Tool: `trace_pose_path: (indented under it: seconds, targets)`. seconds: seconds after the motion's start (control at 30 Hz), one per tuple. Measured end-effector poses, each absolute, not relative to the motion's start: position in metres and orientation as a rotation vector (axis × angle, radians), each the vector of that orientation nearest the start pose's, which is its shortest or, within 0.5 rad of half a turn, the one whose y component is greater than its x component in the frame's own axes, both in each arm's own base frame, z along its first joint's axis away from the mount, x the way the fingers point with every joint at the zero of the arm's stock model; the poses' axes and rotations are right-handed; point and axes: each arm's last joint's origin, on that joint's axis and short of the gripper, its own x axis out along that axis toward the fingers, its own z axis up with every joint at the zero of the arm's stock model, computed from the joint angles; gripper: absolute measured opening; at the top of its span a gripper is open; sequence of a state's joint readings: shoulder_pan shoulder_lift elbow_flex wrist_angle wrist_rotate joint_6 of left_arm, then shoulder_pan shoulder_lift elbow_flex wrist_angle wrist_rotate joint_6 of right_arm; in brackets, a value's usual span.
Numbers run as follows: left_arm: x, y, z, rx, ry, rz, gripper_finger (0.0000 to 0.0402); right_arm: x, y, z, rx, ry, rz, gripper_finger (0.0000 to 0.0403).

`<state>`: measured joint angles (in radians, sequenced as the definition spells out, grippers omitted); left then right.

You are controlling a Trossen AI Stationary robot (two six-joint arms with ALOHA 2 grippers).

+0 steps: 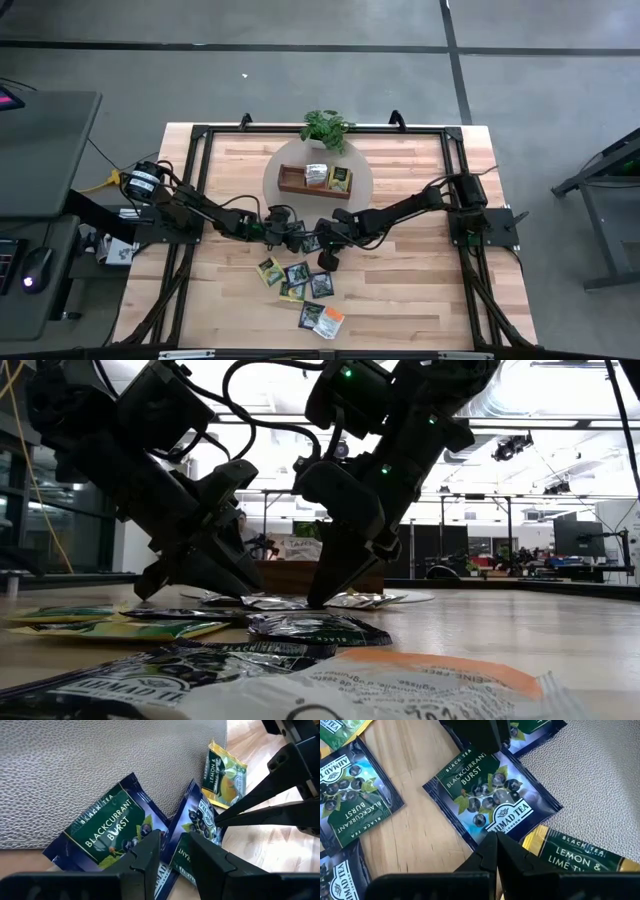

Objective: Pick & Place Tea
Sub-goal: Put the purple tea bag into the left section of the wooden organizer

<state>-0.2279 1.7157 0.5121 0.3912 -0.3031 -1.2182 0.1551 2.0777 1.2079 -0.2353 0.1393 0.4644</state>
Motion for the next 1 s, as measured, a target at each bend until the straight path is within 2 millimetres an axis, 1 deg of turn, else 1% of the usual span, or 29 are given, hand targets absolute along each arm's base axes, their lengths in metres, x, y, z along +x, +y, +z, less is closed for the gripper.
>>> trace_pose_path:
  seconds: [0.13,0.37,0.57,0.67,0.83,1.0]
  targets:
    - [0.262,-0.052,0.088,-0.936,0.627,0.533,0.0107,0.390,0.059,0.099,0.256,1.079,-0.236,0.0000]
    - [0.264,-0.045,0.088,-0.959,0.640,0.530,0.0107,0.389,0.060,0.099,0.275,1.086,-0.250,0.0000]
    - [0.264,-0.043,0.088,-0.902,0.664,0.499,0.0107,0.389,0.060,0.099,0.279,1.093,-0.247,0.0000]
    - [0.266,-0.039,0.089,-0.943,0.666,0.486,0.0107,0.389,0.060,0.099,0.281,1.093,-0.246,0.0000]
    - [0.269,-0.041,0.091,-0.984,0.669,0.446,0.0107,0.390,0.060,0.100,0.284,1.084,-0.244,0.0000]
    - [0.275,-0.044,0.094,-1.017,0.696,0.400,0.0107,0.391,0.054,0.100,0.294,1.076,-0.254,0.0000]
